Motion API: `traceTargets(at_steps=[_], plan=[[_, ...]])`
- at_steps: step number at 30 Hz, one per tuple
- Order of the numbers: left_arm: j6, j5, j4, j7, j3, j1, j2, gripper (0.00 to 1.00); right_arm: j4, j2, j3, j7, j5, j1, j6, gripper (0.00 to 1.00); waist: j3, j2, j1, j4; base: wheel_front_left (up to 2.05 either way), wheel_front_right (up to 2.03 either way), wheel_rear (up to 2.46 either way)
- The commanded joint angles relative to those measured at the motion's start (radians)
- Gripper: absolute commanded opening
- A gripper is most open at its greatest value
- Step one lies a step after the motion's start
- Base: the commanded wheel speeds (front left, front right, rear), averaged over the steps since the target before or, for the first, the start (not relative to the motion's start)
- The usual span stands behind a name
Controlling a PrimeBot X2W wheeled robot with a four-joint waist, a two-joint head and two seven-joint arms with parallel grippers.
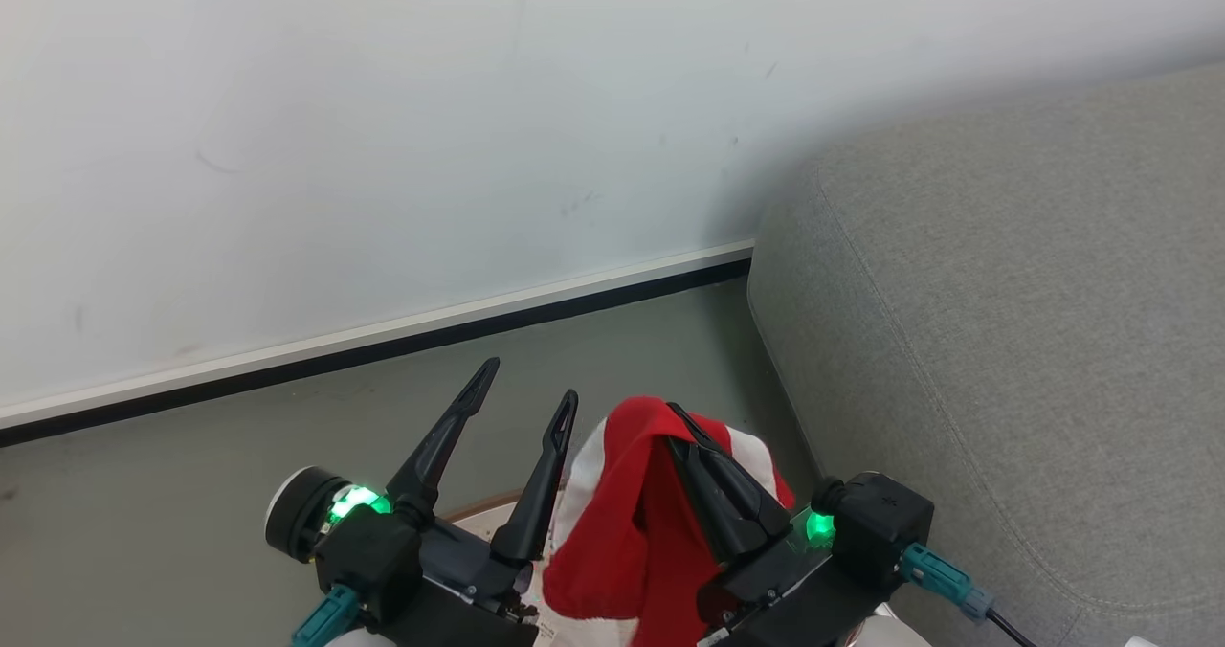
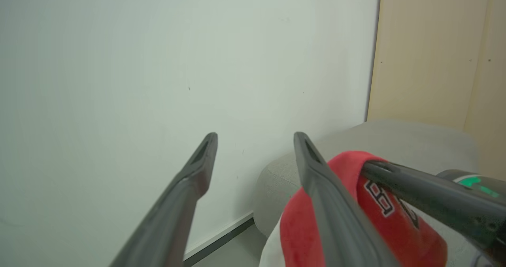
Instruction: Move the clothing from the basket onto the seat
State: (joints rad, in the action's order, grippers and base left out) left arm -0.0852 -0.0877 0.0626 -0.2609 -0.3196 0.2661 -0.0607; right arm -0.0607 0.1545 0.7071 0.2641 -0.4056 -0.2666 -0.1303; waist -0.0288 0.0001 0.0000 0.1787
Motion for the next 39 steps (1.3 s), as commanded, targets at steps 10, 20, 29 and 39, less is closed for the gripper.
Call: traceTargets(at_steps=[10, 20, 29, 39], plan=[[0.009, -0.003, 0.007, -0.004, 0.016, -0.023, -0.015, 1.00, 0.023, 0.002, -0.025, 0.002, 0.011, 0.006, -0.001, 0.00, -0.012, -0.0001, 0.0000, 0.013, 0.00, 0.00, 0.00], [0.011, 0.009, 0.005, -0.004, 0.008, 0.009, -0.020, 1.00, 0.066, 0.004, -0.070, 0.002, 0.032, -0.015, -0.001, 0.00, -0.070, -0.0001, 0.0000, 0.074, 0.00, 0.00, 0.00], [0.005, 0.026, -0.016, -0.003, -0.006, 0.062, -0.040, 1.00, 0.115, -0.010, -0.127, 0.002, 0.050, -0.034, -0.001, 0.00, -0.146, -0.0001, 0.0000, 0.173, 0.00, 0.00, 0.00], [-0.006, 0.040, -0.037, 0.025, -0.033, 0.128, -0.064, 1.00, 0.163, -0.046, -0.181, 0.002, 0.063, -0.044, -0.001, 0.00, -0.233, -0.0001, 0.0000, 0.304, 0.00, 0.00, 0.00]])
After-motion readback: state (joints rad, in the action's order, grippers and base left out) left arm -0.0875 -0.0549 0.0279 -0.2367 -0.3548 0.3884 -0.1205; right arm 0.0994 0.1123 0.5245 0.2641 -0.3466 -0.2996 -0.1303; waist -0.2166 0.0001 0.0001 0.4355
